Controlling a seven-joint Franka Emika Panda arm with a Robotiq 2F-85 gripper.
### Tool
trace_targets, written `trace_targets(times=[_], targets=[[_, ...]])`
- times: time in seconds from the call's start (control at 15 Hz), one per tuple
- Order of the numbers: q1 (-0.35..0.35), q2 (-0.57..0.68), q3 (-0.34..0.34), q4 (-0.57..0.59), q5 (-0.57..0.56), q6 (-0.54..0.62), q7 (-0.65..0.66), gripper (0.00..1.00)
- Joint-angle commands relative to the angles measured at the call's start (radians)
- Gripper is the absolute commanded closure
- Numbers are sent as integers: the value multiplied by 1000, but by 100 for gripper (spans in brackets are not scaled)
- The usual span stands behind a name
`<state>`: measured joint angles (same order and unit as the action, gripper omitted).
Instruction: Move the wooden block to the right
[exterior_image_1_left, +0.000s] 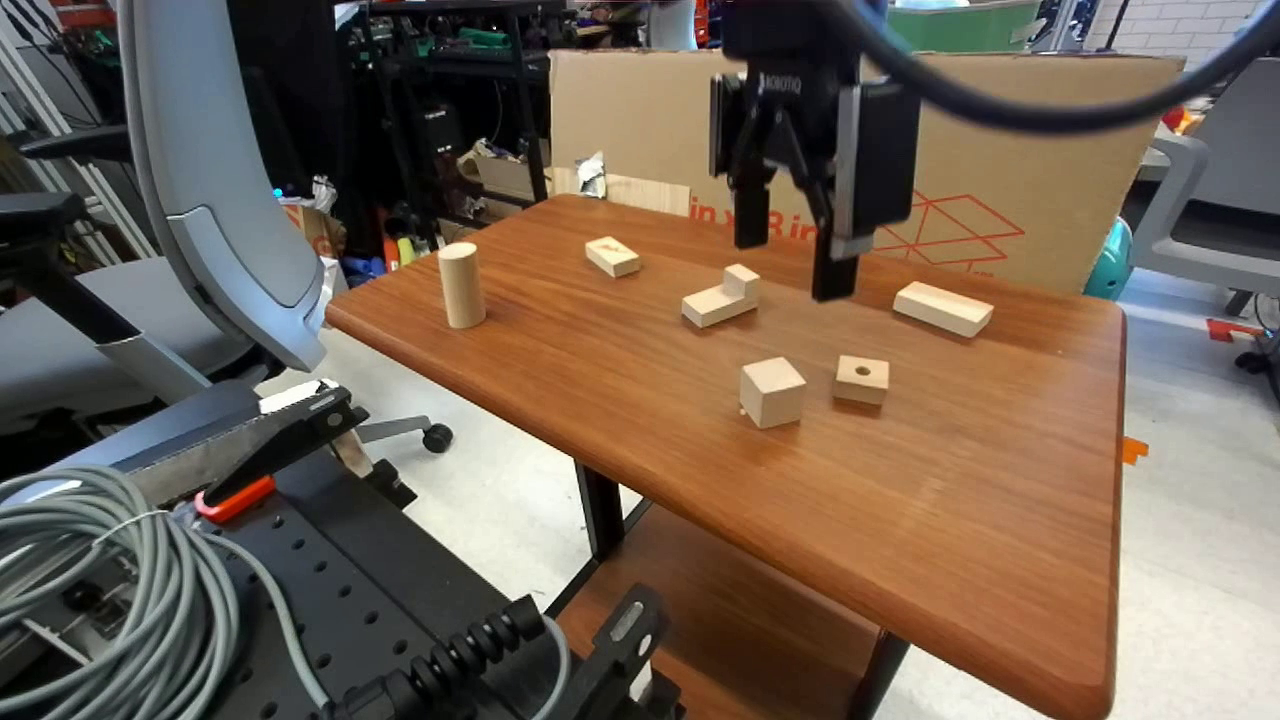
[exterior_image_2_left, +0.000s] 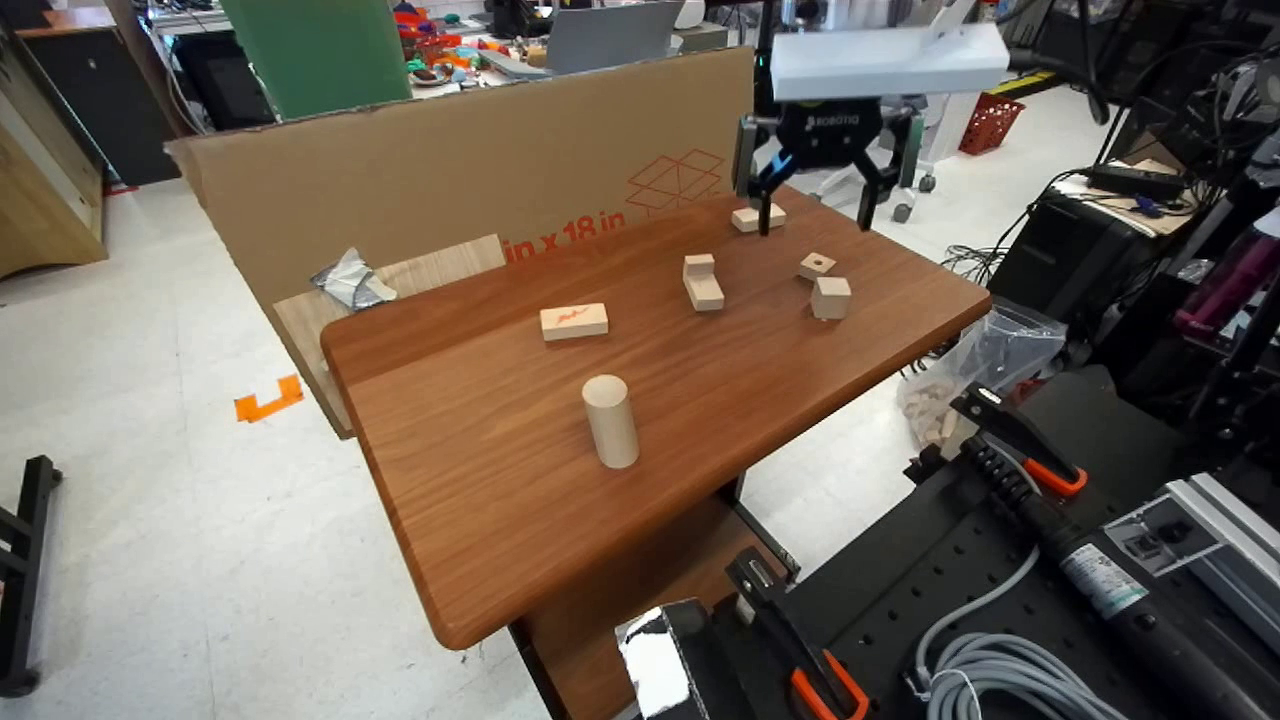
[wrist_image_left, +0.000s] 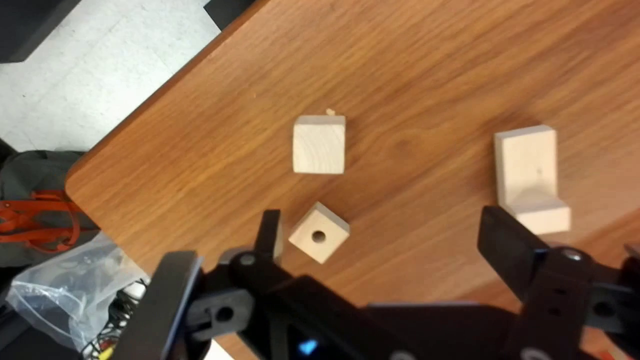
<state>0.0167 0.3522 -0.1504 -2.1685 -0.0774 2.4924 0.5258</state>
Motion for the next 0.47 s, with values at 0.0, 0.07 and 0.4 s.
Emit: trace_targets(times=[0.0, 0.07, 0.4], targets=[[16, -225, 7, -128, -35, 19, -82, 0], [14, -267, 11, -139, -54, 2, -106, 0], [-11, -289, 43, -122, -20, -44, -134, 0]])
